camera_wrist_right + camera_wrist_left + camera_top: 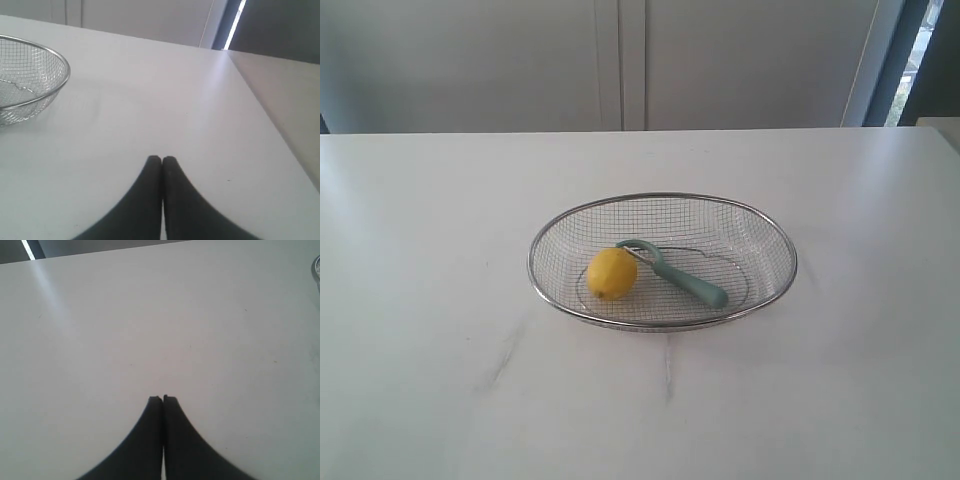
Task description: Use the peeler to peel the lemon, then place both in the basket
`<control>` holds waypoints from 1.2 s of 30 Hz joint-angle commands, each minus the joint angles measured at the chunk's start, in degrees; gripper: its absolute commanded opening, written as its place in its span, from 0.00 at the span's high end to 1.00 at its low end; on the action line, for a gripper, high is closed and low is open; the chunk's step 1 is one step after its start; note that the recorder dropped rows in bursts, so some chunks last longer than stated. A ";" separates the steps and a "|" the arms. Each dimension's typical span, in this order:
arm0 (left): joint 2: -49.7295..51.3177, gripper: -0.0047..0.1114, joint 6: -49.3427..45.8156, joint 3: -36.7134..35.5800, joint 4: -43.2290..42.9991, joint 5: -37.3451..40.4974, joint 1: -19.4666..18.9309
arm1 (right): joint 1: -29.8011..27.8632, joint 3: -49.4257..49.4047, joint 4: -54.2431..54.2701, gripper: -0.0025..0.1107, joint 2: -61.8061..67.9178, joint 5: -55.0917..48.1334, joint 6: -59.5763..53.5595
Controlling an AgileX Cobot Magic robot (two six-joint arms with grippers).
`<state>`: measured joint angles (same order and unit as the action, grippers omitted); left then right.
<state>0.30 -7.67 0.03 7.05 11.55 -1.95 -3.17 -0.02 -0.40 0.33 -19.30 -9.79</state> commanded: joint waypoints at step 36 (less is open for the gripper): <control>-0.30 0.96 -0.08 -0.03 0.13 0.06 -0.14 | 9.81 0.02 -0.51 0.98 -0.33 1.19 11.15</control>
<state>0.30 -7.67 0.03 6.71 11.55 -1.95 6.29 -0.02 -0.53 0.33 -18.54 1.08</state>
